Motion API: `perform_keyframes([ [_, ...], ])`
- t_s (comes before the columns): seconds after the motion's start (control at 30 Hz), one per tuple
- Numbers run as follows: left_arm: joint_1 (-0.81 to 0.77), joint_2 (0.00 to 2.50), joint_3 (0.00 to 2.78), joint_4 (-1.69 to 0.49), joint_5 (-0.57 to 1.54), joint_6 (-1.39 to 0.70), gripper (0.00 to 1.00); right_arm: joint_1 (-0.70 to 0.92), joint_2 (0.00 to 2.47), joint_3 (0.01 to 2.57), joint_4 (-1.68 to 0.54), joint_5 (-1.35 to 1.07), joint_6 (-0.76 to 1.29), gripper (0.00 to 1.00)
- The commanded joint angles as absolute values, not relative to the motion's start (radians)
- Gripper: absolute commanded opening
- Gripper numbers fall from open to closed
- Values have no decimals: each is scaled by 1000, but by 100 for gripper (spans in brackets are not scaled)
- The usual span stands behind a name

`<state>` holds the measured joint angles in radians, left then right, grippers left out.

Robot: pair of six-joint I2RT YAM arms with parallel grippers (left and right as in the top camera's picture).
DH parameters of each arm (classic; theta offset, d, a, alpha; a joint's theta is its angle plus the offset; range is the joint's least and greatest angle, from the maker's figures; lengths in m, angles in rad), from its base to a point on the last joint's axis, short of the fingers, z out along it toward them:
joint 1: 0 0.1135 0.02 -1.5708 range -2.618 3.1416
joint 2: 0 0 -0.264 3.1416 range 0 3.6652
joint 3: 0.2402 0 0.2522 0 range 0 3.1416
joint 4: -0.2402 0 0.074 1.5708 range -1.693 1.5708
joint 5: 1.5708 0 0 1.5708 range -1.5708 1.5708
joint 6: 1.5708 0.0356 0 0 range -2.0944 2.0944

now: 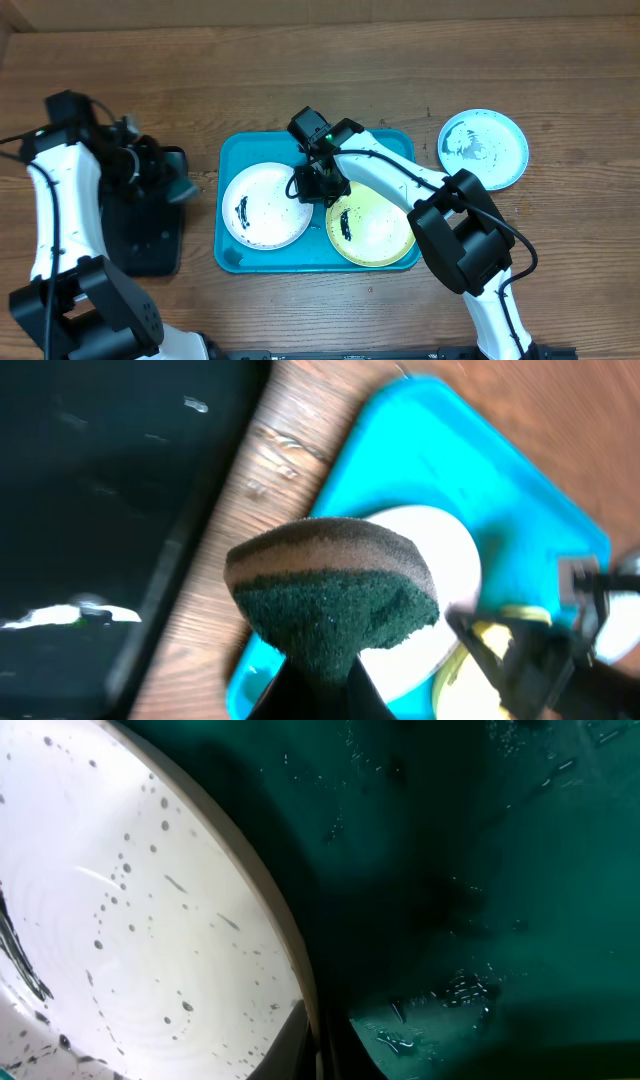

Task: Clean dirty plates on tray and stack at the side
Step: 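Lower the sponge with the left gripper onto the pink plate and scrub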

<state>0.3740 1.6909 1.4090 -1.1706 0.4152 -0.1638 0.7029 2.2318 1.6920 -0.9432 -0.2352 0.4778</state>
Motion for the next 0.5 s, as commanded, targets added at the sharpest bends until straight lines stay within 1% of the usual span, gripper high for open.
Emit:
perform_keyframes([
  [0.0,299,1671,1416,-1202,475,-80,4,709,2235,1668,-936,-152,510,4],
  [0.2,153,1672,1374,-1192,459,-67,4,700,2235,1668,-936,-146,572,4],
  [0.27,111,1674,1335,-1166,435,-101,4,698,2235,1668,-939,-146,574,4],
  [0.37,55,1675,1247,-1081,401,-192,5,697,2235,1668,-947,-146,573,4],
  [0.47,8,1675,1160,-979,412,-200,4,697,2235,1668,-951,-146,573,4],
])
